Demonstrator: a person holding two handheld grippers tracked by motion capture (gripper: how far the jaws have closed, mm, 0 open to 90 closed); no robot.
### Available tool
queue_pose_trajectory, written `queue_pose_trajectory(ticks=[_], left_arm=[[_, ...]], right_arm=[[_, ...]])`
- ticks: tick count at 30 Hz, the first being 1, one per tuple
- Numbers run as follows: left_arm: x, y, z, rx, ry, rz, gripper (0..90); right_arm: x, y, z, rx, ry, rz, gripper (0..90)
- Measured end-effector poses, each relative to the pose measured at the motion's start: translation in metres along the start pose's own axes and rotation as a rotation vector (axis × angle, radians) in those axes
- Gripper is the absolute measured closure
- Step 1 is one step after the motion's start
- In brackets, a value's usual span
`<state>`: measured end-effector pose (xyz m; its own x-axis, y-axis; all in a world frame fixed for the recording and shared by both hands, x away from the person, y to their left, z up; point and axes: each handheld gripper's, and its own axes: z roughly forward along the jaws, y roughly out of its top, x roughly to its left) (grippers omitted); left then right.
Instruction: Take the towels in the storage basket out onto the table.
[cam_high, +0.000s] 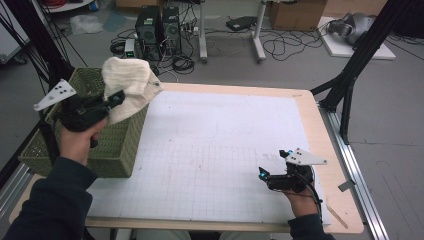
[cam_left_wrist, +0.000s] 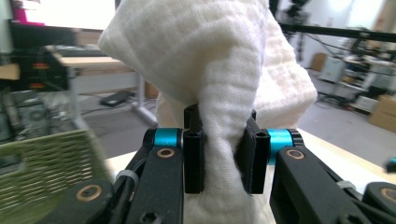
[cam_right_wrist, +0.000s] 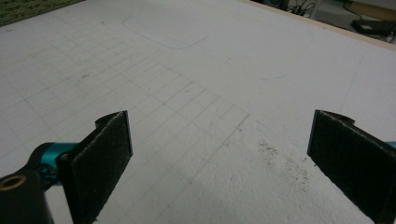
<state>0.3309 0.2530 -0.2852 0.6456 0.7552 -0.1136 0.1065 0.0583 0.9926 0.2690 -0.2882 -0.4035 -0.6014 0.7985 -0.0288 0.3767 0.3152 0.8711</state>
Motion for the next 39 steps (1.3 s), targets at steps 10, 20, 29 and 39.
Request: queue_pose_trajectory(ticks=[10, 20, 29, 39], left_arm=[[-0.047, -0.021, 0.038, 0.053, -0.150, 0.036, 74.2], [-0.085, -0.062, 0.076, 0.163, -0.245, 0.055, 73.8], [-0.115, -0.100, 0.106, 0.259, -0.319, 0.064, 73.4], [-0.129, -0.128, 0.124, 0.333, -0.345, 0.040, 72.3]], right_arm=[[0.000, 0.000, 0.000, 0.001, -0.001, -0.003, 5.7], [-0.001, -0.001, -0.001, 0.005, -0.003, 0.003, 5.7], [-0.002, -0.002, -0.001, 0.008, -0.005, 0.002, 5.7], [-0.003, -0.003, -0.002, 0.006, -0.009, 0.006, 5.7]])
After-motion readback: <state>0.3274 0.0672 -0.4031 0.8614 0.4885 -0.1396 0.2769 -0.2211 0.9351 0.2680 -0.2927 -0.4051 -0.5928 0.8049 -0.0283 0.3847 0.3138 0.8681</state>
